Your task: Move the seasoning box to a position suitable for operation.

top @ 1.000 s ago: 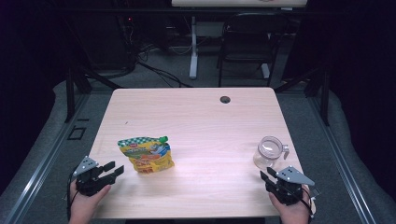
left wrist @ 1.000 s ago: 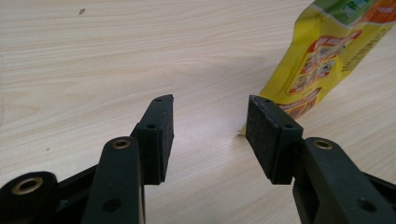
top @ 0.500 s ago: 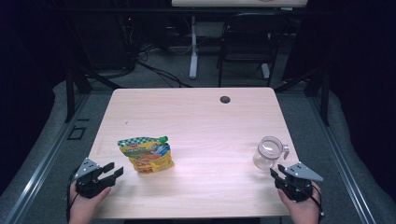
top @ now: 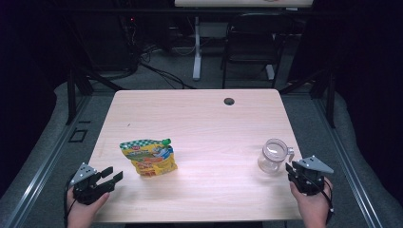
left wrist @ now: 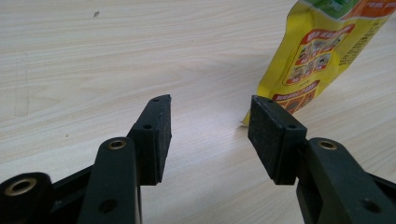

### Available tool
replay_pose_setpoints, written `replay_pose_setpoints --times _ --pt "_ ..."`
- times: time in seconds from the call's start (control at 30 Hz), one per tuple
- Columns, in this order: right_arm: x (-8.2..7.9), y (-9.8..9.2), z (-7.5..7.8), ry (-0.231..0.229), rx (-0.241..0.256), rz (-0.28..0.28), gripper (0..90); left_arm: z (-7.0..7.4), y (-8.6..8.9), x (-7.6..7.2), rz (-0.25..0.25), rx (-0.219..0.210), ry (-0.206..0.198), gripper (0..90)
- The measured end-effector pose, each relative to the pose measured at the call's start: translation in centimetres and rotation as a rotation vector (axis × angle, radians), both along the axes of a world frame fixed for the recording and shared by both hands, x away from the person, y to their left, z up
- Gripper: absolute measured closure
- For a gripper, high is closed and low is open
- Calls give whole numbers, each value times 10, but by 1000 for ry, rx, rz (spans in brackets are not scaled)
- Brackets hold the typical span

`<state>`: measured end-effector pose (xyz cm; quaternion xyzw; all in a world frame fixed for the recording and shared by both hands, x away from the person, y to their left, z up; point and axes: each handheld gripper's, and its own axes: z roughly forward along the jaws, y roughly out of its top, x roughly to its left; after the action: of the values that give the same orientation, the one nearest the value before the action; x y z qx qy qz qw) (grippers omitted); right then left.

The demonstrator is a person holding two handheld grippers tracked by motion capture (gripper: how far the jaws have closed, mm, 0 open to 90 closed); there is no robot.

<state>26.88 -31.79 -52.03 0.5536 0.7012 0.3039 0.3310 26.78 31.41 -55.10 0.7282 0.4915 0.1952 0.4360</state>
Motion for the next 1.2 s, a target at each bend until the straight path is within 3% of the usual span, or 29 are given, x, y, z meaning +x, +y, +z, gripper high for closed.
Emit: replay_pose_setpoints --times 0.13,0.4,0.47,0.87,1.0,1.2 --pt "13 -10 -3 2 14 -60 735 0 0 -1 -11 6 -6 514" --pt "32 -15 -13 25 37 -68 737 -1 2 -1 -11 0 -1 523" --pt "36 -15 -16 9 36 -70 747 -1 3 -2 -7 -1 3 529" --pt "51 -17 -21 24 46 -83 778 -2 7 -3 4 -18 13 538" --pt "52 -15 -24 16 40 -94 786 -4 8 -2 1 -24 42 536" --pt "54 -16 -26 15 53 -104 833 -4 9 -2 7 -29 33 537"
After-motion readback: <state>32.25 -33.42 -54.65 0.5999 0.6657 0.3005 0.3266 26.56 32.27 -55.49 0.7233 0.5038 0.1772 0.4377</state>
